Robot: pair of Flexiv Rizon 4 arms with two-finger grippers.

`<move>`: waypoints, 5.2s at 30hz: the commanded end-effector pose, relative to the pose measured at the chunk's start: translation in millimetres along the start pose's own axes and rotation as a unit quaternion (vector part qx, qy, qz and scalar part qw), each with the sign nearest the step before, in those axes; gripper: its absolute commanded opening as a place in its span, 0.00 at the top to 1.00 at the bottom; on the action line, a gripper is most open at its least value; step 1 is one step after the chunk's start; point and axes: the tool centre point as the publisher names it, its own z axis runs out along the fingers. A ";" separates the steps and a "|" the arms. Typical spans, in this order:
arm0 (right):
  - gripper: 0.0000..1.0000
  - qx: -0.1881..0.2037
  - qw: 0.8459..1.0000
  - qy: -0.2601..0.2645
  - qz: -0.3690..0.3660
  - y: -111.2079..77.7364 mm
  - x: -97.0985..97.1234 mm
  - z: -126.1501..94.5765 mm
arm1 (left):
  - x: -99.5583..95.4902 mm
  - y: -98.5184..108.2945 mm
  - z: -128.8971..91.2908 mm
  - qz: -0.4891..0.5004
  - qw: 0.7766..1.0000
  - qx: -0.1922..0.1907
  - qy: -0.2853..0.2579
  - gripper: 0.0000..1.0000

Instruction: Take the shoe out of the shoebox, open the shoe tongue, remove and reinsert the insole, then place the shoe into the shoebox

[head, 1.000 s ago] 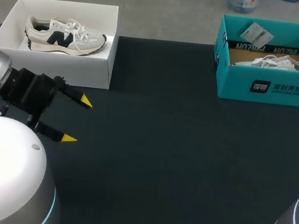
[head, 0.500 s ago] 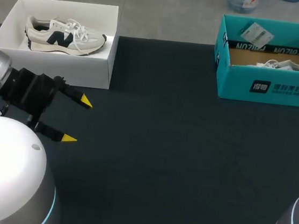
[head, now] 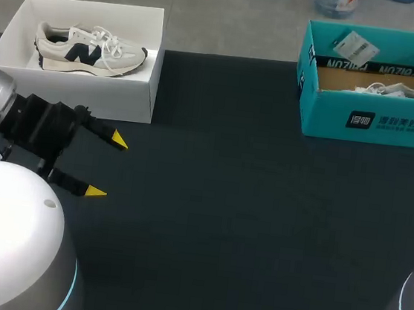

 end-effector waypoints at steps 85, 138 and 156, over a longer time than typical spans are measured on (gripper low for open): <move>0.00 -0.054 0.998 -0.011 -0.032 -77.2 4.8 -54.9 | -362.6 308.2 -165.1 0.502 0.760 -0.220 0.349 0.00; 0.00 -0.054 0.998 -0.011 -0.032 -77.2 4.8 -54.9 | -413.2 455.9 -168.4 0.404 0.790 -0.216 0.409 0.00; 0.00 -0.054 0.998 -0.011 -0.032 -77.2 4.8 -54.9 | -412.7 478.5 -154.5 0.393 0.794 -0.205 0.417 1.00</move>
